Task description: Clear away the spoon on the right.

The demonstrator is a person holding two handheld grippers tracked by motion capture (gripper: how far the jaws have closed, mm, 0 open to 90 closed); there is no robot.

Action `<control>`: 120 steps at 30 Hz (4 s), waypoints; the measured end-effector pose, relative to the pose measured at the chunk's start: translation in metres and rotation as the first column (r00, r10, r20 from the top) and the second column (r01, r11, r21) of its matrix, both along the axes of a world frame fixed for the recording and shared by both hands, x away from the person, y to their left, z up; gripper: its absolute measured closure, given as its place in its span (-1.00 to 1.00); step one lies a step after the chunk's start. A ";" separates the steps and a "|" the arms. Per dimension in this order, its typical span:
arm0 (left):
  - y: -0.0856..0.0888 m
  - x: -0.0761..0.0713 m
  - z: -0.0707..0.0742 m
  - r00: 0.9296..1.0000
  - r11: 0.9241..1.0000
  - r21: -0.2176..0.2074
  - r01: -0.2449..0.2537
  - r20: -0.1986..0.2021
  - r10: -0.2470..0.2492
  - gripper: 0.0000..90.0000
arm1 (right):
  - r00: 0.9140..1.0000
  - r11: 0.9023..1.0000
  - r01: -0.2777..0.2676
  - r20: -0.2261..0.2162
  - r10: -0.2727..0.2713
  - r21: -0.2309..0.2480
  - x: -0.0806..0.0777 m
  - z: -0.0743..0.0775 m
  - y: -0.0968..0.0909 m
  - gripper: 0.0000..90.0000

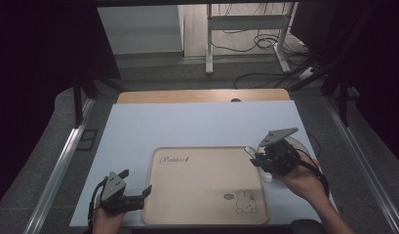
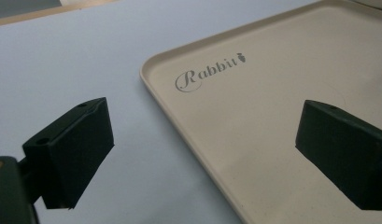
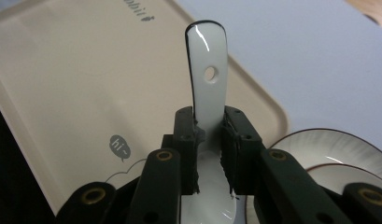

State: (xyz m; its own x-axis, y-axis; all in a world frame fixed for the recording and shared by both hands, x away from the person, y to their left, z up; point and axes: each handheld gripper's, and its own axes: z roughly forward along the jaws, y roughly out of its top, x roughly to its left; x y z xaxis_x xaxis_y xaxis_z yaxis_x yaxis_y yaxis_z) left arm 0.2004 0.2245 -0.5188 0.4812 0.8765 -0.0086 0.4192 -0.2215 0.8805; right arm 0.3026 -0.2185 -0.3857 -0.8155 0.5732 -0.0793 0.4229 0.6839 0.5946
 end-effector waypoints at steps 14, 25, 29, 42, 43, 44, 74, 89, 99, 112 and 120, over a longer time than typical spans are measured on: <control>0.000 0.000 0.000 1.000 1.000 -0.002 -0.001 -0.001 0.001 -0.91 | 0.997 0.995 -0.050 -0.054 0.046 -0.089 0.003 -0.037 0.030 0.71; 0.000 -0.001 0.000 1.000 1.000 0.001 -0.001 0.001 0.001 -0.91 | 0.995 0.987 -0.061 -0.093 0.048 -0.151 0.009 -0.061 0.044 0.71; 0.000 -0.001 0.001 1.000 1.000 0.001 -0.001 0.001 0.001 -0.91 | 0.994 0.985 -0.067 -0.099 0.051 -0.158 0.011 -0.068 0.046 0.70; 0.001 -0.001 0.001 1.000 1.000 0.000 -0.003 0.002 0.003 -0.91 | 0.988 0.991 -0.058 -0.151 0.039 -0.120 0.017 -0.087 0.044 0.69; 0.001 -0.001 0.001 1.000 1.000 0.000 -0.003 0.002 0.003 -0.91 | 0.987 0.992 -0.057 -0.153 0.039 -0.114 0.017 -0.088 0.043 0.68; 0.001 -0.001 0.001 1.000 1.000 0.001 -0.003 0.002 0.003 -0.91 | 0.987 0.993 -0.057 -0.157 0.039 -0.108 0.017 -0.089 0.043 0.67; 0.000 -0.001 0.001 1.000 1.000 0.004 -0.004 0.001 0.004 -0.91 | 0.998 0.985 -0.032 -0.044 0.040 0.167 0.001 -0.079 0.017 0.80; 0.001 -0.001 0.001 1.000 1.000 0.003 -0.001 0.004 0.001 -0.91 | 0.998 0.991 -0.055 -0.006 0.056 0.124 -0.007 -0.105 0.023 1.00; 0.002 -0.001 0.001 1.000 1.000 0.004 -0.002 0.006 0.002 -0.91 | 0.998 0.992 -0.064 -0.001 0.064 0.113 -0.007 -0.116 0.030 1.00; 0.002 -0.001 0.000 1.000 1.000 0.003 0.001 0.005 -0.001 -0.91 | 0.998 0.996 -0.054 -0.020 0.055 0.071 0.000 -0.126 0.032 1.00; 0.001 0.000 0.000 1.000 1.000 0.006 0.002 0.004 -0.002 -0.91 | 1.000 0.997 -0.009 -0.015 0.010 0.081 0.005 -0.125 0.021 1.00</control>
